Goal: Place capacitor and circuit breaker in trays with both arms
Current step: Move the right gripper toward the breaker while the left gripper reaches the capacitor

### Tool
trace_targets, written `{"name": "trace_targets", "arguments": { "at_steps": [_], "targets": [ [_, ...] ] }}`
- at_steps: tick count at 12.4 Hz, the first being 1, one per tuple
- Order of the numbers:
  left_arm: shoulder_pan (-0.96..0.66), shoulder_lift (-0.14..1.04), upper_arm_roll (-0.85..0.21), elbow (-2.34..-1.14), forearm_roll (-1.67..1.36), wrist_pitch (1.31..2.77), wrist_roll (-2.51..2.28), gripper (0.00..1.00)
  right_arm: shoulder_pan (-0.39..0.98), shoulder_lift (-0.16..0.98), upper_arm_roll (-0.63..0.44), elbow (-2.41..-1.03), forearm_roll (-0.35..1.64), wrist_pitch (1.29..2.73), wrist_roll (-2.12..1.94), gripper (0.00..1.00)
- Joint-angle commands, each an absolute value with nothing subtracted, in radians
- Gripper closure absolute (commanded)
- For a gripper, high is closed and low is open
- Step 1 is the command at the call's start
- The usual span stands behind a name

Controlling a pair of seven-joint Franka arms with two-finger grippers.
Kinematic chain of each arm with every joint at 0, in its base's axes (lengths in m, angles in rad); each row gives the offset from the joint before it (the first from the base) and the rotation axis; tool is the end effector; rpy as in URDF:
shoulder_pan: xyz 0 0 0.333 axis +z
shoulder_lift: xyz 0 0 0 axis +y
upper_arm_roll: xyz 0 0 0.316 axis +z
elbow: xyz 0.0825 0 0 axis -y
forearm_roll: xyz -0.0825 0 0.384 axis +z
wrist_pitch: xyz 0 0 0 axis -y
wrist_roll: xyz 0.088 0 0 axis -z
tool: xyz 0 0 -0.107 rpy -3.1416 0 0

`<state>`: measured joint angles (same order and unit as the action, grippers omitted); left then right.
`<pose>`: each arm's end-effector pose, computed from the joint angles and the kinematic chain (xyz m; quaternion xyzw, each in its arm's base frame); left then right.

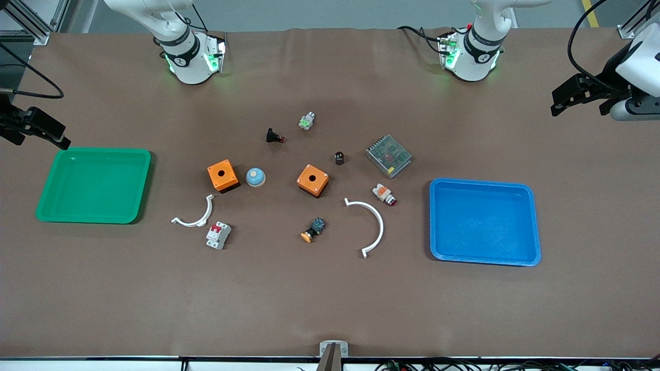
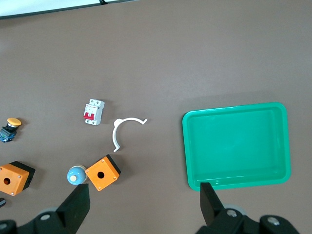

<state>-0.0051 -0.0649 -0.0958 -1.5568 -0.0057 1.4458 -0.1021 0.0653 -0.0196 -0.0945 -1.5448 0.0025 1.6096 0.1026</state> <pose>0.5183 -0.0550 0.6551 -0.9997 -0.0005 0.0231 0.0026 0.5526 -0.0165 0.6512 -0.9969 0.0658 -0.0420 0.0037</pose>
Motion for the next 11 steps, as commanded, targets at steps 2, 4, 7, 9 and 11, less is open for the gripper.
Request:
{"name": "trace_targets", "arguments": {
  "at_steps": [2,4,7,9,11],
  "targets": [
    [-0.011,-0.045,-0.094,-1.52,-0.005,1.42,-0.098,0.0,0.058,-0.028,-0.087,-1.548,-0.009,1.598,0.092,0.0],
    [-0.014,0.02,-0.103,-1.479,0.002,1.42,-0.098,0.0,0.063,-0.026,-0.087,-1.552,-0.009,1.601,0.106,0.0],
    [-0.011,0.11,-0.193,-1.491,-0.002,1.436,-0.161,0.0,0.096,0.053,-0.084,-1.557,0.005,1.637,0.188,0.0],
    [-0.012,0.133,-0.259,-1.57,0.0,1.55,-0.256,0.0,0.135,0.13,-0.084,-1.557,0.014,1.699,0.259,0.0],
    [-0.012,0.133,-0.337,-1.672,-0.002,1.682,-0.415,0.0,0.178,0.223,-0.084,-1.557,0.046,1.765,0.394,0.0]
  ]
}}
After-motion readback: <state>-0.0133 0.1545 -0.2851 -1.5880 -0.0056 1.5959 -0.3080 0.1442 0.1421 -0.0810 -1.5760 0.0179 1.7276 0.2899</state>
